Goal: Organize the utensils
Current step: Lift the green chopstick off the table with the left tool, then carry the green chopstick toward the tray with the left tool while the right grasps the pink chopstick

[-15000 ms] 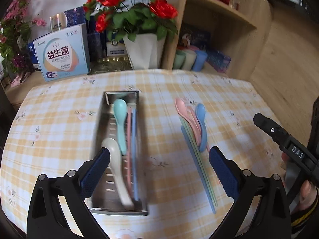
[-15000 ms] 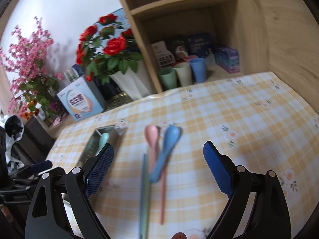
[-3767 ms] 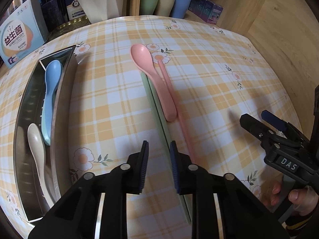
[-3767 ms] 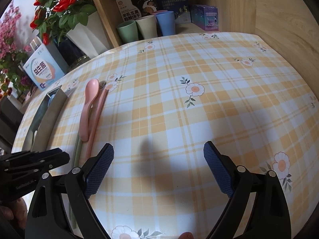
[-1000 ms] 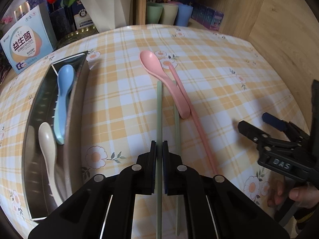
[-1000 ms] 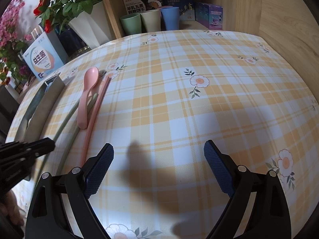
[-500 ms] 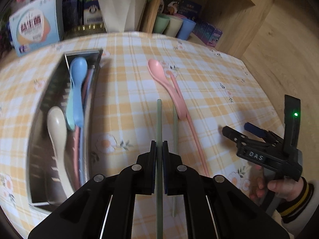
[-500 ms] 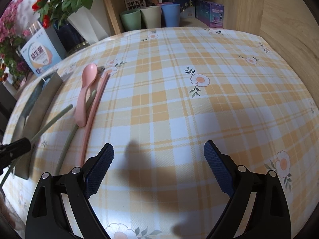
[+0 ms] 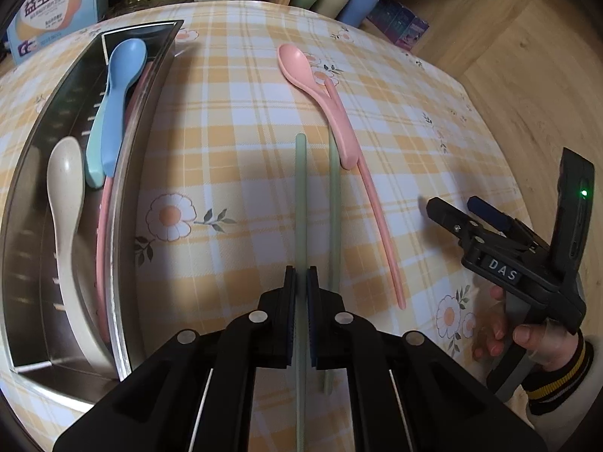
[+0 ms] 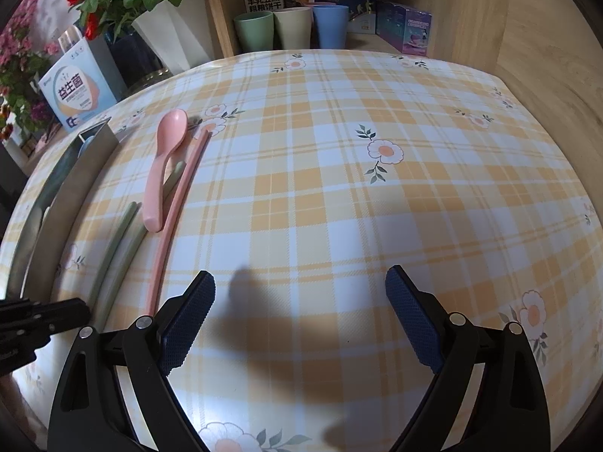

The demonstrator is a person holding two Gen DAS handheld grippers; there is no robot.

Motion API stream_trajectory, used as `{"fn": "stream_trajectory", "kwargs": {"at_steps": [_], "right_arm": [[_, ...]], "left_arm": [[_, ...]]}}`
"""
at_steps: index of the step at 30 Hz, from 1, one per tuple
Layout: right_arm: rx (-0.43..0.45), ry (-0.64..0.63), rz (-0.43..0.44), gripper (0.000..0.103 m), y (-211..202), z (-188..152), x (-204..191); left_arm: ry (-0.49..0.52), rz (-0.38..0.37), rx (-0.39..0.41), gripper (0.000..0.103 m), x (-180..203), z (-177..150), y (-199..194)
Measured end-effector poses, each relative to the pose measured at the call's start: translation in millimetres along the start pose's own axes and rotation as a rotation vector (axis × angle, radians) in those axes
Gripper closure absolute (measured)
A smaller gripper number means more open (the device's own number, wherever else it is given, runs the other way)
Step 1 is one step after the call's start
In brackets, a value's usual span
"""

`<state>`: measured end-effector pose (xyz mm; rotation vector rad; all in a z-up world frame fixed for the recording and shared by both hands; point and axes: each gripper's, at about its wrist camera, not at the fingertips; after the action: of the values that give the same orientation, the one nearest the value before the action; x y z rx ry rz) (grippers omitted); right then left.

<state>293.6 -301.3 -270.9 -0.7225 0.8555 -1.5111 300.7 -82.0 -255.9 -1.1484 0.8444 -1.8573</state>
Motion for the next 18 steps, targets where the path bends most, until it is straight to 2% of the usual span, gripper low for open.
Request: {"fn": "stream_trajectory", "kwargs": {"at_steps": [11, 18], "right_arm": [[0.011, 0.02, 0.044, 0.014, -2.6, -1.4, 4.3], [-0.02, -0.031, 0.101, 0.015, -3.7, 2.9, -9.4]], "left_arm": [[0.073, 0.066, 0.005, 0.097, 10.1, 14.5, 9.7], [-0.003, 0.033, 0.043, 0.098, -2.2, 13.2, 1.7]]}}
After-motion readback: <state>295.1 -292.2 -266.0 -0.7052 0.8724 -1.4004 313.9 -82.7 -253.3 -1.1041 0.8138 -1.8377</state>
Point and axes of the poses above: each gripper's, at about its wrist camera, not at the fingertips, and y roughly the way its jaws point, x to its right, z to its top, and after that the axes turned 6 degrees about -z, right-handed
